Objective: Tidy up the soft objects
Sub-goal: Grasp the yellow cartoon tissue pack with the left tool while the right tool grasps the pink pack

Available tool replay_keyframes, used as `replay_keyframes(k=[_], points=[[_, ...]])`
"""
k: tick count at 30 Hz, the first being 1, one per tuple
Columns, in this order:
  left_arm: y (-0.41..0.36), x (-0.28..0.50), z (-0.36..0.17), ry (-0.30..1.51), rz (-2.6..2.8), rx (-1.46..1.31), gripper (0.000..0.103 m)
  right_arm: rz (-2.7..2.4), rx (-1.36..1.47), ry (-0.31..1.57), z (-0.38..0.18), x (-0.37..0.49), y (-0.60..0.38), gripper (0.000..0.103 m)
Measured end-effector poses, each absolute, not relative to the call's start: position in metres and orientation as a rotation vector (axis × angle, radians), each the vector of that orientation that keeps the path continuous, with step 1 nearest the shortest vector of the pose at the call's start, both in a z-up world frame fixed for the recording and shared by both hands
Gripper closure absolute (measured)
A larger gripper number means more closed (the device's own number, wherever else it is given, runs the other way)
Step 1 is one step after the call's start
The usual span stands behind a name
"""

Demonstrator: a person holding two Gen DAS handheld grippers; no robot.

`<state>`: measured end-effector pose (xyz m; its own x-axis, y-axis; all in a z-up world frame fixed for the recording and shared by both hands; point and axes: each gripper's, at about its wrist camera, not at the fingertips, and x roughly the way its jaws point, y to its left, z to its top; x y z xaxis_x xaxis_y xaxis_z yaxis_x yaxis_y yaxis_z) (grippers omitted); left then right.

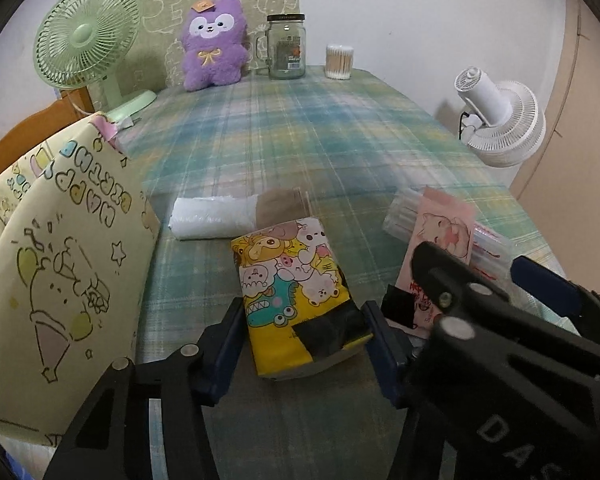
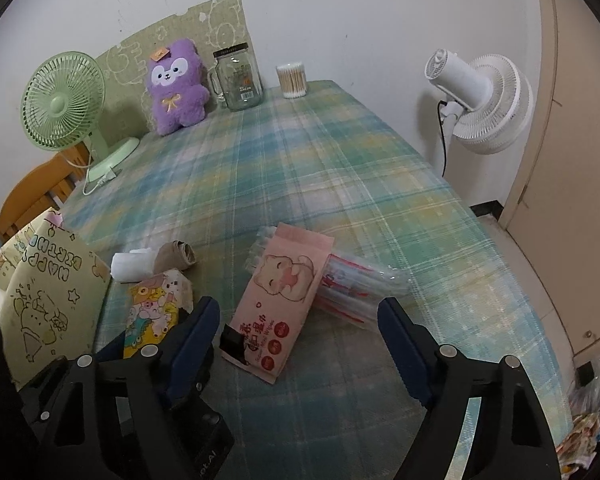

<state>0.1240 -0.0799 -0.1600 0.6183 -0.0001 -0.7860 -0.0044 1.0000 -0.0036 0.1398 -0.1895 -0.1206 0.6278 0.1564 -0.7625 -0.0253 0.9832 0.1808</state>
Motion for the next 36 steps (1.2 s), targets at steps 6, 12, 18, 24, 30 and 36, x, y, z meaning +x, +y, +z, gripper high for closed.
replay_keyframes(k=[6, 12, 18, 24, 30, 36], points=[[-0.082, 0.127, -0.159, 0.897, -0.018, 0.025, 0.045, 0.107, 0.146, 0.916, -0.126, 0.147, -0.186, 0.027], [-0.08, 0.13, -0.158, 0.898, -0.013, 0.037, 0.045, 0.12, 0.118, 0.95, -0.132, 0.154, -0.178, 0.04], [-0.079, 0.129, -0.157, 0.888, -0.029, 0.044, 0.045, 0.161, 0.103, 0.953, -0.135, 0.159, -0.171, 0.058], [-0.079, 0.126, -0.156, 0.887, -0.051, 0.046, 0.046, 0.159, 0.1, 0.95, -0.134, 0.156, -0.171, 0.067], [-0.081, 0.119, -0.15, 0.875, -0.08, 0.043, 0.046, 0.145, 0.094, 0.935, -0.127, 0.146, -0.173, 0.069], [-0.082, 0.112, -0.145, 0.864, -0.082, 0.05, 0.046, 0.122, 0.074, 0.912, -0.119, 0.138, -0.175, 0.089]])
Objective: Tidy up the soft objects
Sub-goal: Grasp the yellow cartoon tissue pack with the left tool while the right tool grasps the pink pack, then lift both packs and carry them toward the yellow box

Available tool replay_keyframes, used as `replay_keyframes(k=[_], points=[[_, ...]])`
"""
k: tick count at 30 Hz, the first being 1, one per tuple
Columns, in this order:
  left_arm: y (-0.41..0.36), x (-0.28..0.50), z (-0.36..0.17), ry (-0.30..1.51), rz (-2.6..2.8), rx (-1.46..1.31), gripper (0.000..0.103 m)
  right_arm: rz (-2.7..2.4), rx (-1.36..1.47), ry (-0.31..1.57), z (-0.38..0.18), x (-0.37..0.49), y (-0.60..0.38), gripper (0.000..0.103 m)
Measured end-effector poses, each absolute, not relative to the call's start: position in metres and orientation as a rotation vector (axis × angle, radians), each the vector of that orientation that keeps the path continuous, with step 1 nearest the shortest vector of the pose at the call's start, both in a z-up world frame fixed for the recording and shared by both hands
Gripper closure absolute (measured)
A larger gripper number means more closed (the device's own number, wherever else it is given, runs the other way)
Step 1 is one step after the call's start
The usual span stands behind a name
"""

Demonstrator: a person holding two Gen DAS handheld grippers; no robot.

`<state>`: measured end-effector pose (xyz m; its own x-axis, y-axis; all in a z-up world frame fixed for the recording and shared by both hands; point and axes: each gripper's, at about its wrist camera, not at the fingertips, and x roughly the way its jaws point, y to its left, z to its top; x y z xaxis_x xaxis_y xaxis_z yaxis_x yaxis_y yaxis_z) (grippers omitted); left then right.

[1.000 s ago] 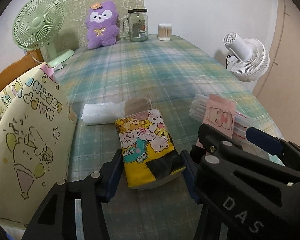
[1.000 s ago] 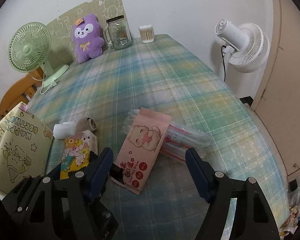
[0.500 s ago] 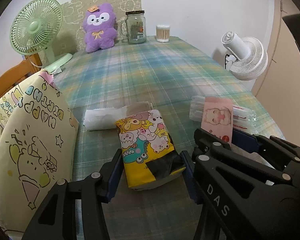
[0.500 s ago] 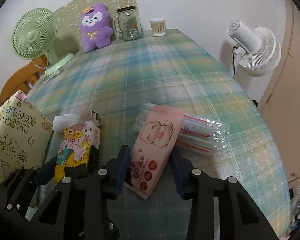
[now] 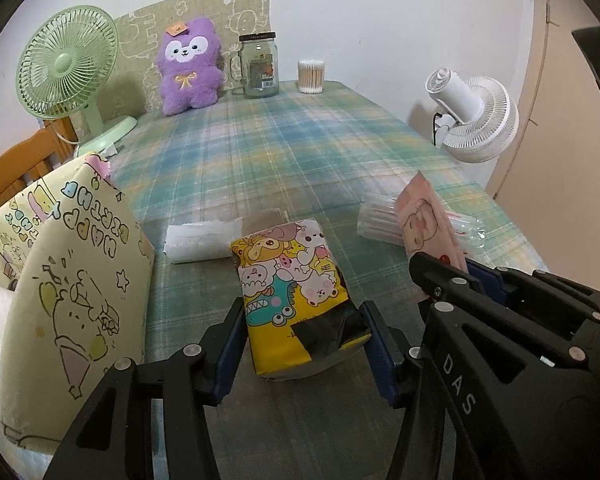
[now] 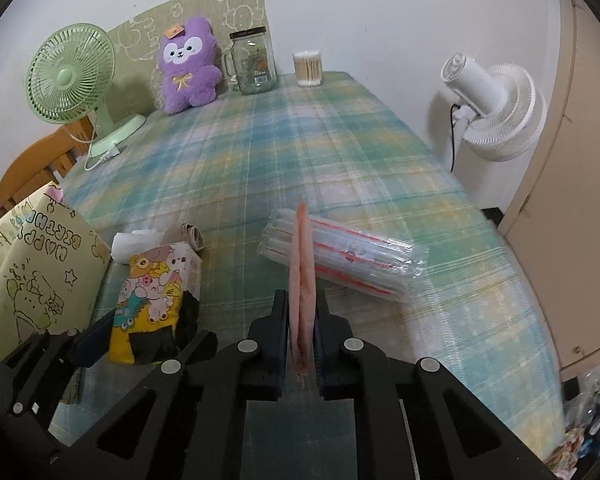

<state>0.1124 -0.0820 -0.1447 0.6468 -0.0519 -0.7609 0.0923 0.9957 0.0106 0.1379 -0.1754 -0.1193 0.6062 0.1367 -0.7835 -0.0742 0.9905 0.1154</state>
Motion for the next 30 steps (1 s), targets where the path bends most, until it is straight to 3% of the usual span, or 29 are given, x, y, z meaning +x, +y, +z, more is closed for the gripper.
replay_keyframes(k=[30], points=[[-0.084, 0.075, -0.083, 0.741, -0.132, 0.052, 0.047, 0.068, 0.073, 0.774, -0.053, 0.091, -0.181, 0.09]])
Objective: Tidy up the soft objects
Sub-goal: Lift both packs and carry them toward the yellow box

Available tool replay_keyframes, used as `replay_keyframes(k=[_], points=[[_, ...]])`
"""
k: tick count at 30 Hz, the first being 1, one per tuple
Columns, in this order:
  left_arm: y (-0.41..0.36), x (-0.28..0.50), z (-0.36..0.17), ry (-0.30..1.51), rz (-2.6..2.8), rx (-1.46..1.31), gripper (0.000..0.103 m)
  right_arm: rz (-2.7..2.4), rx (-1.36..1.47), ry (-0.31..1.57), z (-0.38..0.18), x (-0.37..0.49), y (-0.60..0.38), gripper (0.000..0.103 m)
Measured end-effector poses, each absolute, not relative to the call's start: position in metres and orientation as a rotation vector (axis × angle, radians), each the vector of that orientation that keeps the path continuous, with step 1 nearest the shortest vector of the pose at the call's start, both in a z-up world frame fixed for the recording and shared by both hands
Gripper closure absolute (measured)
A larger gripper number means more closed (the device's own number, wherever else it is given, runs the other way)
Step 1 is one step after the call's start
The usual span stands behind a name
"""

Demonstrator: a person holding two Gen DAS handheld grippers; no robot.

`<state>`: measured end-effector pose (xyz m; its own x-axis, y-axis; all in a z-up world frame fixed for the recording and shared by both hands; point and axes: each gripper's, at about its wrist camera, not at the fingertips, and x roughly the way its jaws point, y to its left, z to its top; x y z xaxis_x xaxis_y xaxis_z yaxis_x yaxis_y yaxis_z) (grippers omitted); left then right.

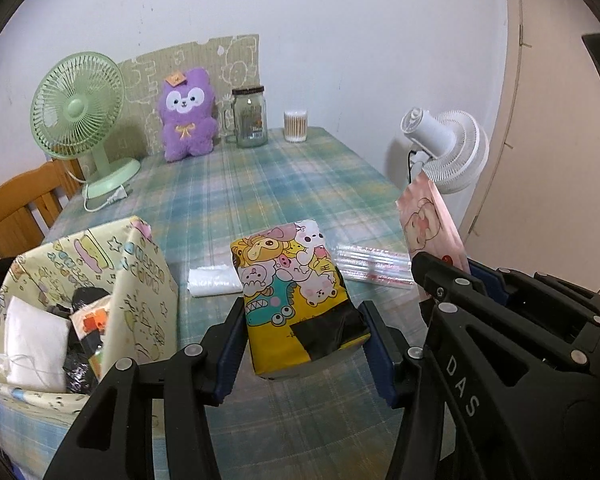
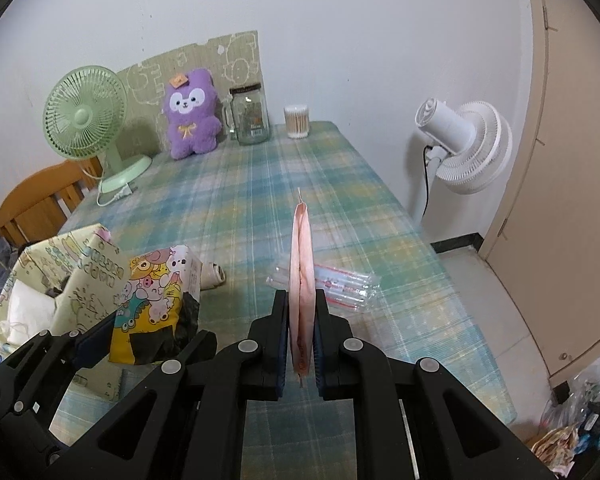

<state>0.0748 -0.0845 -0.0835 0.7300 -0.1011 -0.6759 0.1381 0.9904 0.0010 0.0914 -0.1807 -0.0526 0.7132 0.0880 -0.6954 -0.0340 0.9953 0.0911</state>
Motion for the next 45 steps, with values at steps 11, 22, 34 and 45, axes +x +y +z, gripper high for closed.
replay_keyframes(k=[11, 22, 34, 45], points=[[-0.082, 0.059, -0.053, 0.671, -0.139, 0.066, 0.047, 0.062, 0.072, 0.706, -0.019, 0.073, -0.178, 0.09], [-0.077, 0.044, -0.026, 0.608, -0.151, 0.076, 0.047, 0.061, 0.062, 0.641, 0.013, 0.056, -0.174, 0.09], [-0.067, 0.036, -0.011, 0.565, -0.173, 0.095, 0.047, 0.048, 0.063, 0.601, 0.032, 0.044, -0.163, 0.09], [-0.048, 0.03, -0.004, 0.543, -0.154, 0.09, 0.047, 0.068, 0.052, 0.582, 0.041, 0.042, -0.137, 0.09]])
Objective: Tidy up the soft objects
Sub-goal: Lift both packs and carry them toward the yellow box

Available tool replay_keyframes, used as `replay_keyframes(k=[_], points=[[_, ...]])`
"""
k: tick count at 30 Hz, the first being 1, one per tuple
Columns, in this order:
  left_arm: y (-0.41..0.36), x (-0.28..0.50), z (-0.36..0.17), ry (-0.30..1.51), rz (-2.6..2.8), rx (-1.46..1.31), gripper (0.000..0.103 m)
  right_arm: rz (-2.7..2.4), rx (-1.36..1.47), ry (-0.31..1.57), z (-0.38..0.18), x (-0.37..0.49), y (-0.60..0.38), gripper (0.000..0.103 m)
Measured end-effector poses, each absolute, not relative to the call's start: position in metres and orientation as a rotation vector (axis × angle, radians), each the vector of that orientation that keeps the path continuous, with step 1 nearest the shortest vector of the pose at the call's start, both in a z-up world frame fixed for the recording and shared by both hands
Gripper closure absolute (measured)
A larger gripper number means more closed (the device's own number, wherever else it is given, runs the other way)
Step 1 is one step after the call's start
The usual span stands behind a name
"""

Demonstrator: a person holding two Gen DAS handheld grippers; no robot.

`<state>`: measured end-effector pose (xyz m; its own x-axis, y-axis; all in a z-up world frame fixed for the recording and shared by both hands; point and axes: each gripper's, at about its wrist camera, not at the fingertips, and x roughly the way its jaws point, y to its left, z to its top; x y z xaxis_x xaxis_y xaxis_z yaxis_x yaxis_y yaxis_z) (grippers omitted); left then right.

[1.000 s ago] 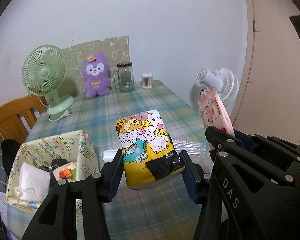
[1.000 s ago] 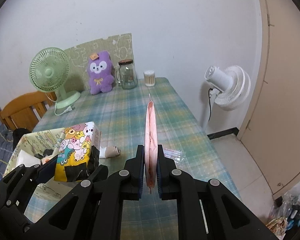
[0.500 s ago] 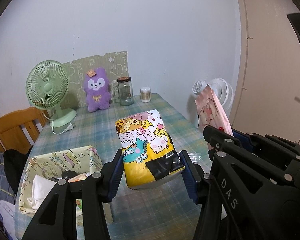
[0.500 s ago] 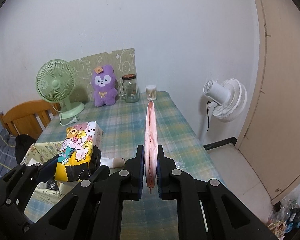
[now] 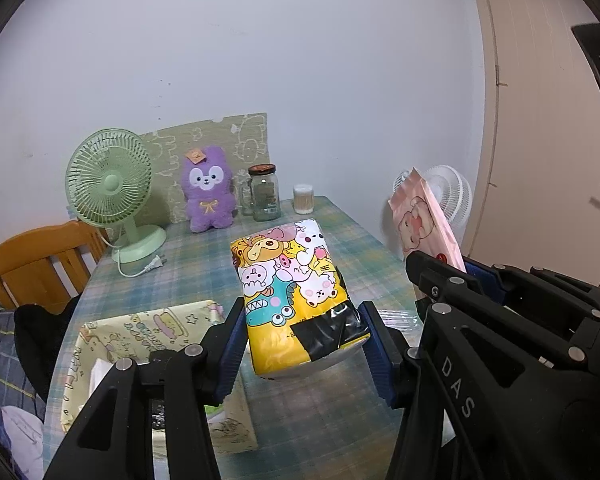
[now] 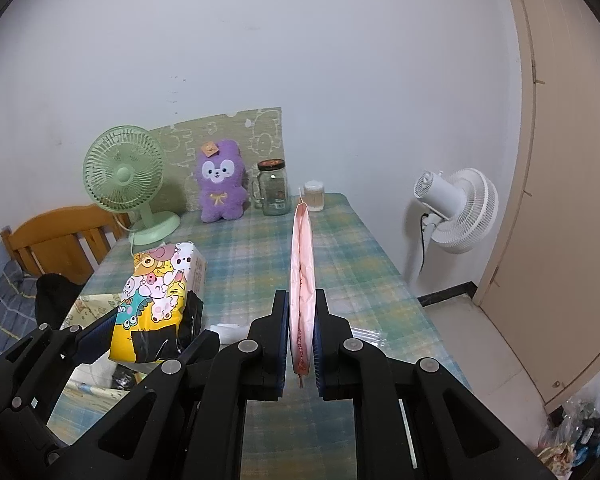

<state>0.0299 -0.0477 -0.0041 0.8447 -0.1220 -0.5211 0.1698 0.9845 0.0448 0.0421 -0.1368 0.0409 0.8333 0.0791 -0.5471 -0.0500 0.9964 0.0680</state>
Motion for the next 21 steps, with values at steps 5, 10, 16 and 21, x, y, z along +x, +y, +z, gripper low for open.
replay_keyframes(k=[5, 10, 16, 21], points=[[-0.034, 0.03, -0.001, 0.531, -0.138, 0.089, 0.047, 0.087, 0.041, 0.571, 0.044, 0.045, -0.121, 0.09], [-0.02, 0.031, 0.0, 0.529, -0.125, 0.089, 0.047, 0.105, 0.031, 0.571, 0.045, 0.05, -0.105, 0.09], [-0.002, 0.033, 0.001, 0.523, -0.105, 0.086, 0.047, 0.126, 0.022, 0.567, 0.046, 0.055, -0.084, 0.09], [0.014, 0.035, -0.001, 0.527, -0.086, 0.078, 0.047, 0.147, 0.01, 0.572, 0.044, 0.06, -0.068, 0.09]])
